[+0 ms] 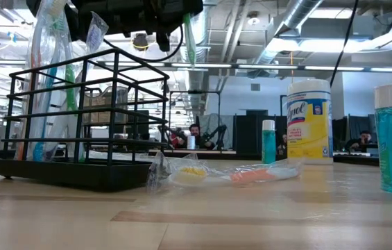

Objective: Pick & Place toothbrushing station
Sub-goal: Put the green toothbrush into the mesh organizer

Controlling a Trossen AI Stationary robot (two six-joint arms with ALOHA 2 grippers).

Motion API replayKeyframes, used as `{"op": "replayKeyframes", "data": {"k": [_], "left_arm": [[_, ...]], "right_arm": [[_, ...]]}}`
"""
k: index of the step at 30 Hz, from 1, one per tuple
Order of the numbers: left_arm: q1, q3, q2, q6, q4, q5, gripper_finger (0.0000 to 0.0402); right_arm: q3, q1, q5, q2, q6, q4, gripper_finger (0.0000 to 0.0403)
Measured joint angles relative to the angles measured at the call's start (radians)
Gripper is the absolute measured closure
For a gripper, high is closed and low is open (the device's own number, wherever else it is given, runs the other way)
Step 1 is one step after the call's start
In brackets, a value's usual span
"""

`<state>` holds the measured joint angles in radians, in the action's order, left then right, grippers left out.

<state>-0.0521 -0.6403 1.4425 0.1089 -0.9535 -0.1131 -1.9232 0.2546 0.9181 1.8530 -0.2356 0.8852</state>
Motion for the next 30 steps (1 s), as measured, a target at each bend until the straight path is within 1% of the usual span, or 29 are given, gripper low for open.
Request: {"op": "replayKeyframes", "data": {"k": [3, 5, 13, 18, 23, 28, 30], "left_arm": [[0.000, 0.000, 0.000, 0.000, 0.008, 0.000, 0.0393], [0.000, 0.000, 0.000, 0.000, 0.014, 0.000, 0.0393], [0.000, 0.000, 0.000, 0.000, 0.032, 0.000, 0.0393], [0.000, 0.000, 0.000, 0.000, 0.034, 0.000, 0.0393], [0.000, 0.000, 0.000, 0.000, 0.034, 0.005, 0.0393], [0.000, 0.000, 0.000, -0.001, 0.032, 0.008, 0.0393], [0.000, 0.000, 0.000, -0.005, 0.032, 0.008, 0.0393]], "right_arm": [[0.000, 0.000, -0.028, 0.000, -0.008, -0.001, 0.0384], [0.000, 0.000, -0.020, 0.000, -0.017, -0.001, 0.0365], [0.000, 0.010, 0.104, -0.004, -0.053, -0.009, 0.0273], [0.001, 0.035, 0.111, -0.013, -0.036, -0.012, 0.0229], [0.000, 0.050, 0.104, -0.046, 0.104, 0.017, 0.0214], [0.002, 0.060, 0.097, -0.081, 0.321, 0.112, 0.0224], [-0.002, 0.060, 0.075, -0.087, 0.382, 0.135, 0.0230]]}}
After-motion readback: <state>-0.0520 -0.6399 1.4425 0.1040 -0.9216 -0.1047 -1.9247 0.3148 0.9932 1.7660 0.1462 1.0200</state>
